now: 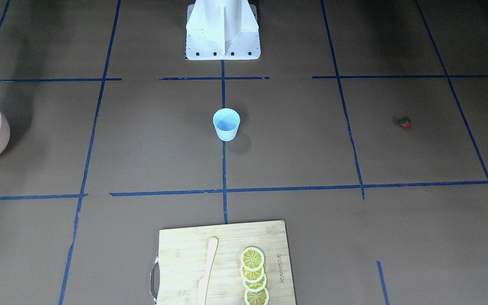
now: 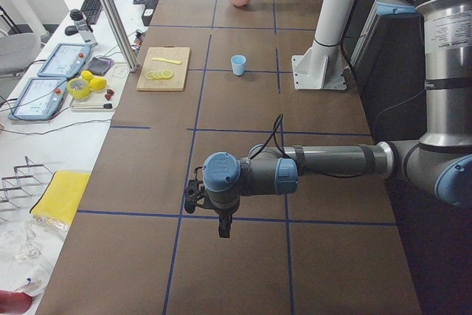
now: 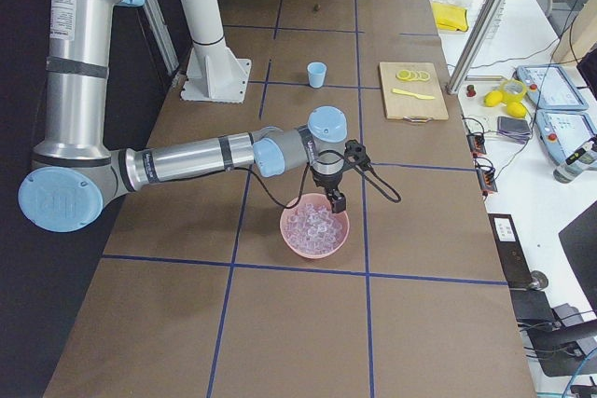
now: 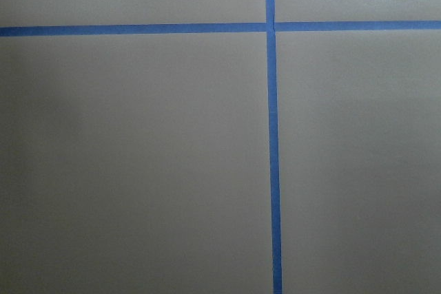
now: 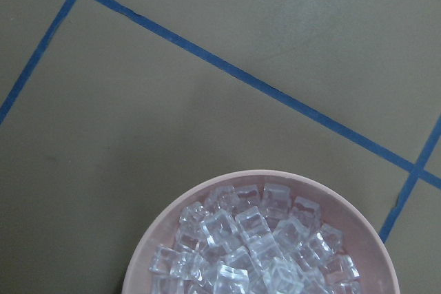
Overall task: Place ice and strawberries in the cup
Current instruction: 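Lower the right gripper into the pink bowl and grasp an ice cube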
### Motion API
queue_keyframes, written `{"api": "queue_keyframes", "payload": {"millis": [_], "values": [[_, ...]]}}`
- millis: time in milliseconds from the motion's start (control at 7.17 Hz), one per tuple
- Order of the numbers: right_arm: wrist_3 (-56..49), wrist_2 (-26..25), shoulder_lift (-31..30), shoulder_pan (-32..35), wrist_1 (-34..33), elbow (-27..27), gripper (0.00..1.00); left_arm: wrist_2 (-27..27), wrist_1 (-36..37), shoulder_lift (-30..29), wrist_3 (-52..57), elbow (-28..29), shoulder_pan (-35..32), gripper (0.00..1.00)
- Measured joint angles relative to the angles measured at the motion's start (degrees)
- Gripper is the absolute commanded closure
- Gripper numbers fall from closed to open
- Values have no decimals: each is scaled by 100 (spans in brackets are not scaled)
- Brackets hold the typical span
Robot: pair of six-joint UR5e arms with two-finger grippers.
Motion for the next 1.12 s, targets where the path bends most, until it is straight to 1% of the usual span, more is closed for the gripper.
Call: {"api": "queue_keyframes", "payload": {"millis": [279,697,1115], "values": [[-88,-348,70,-354,240,-71,2,2,0,-1,0,6,1,0],[-688,-437,27,-475,797,-296,2,1,0,7,0,7,2,0],[-2327,-445,-146,-537,956,-353,2,0,0,14,0,7,2,0]]}}
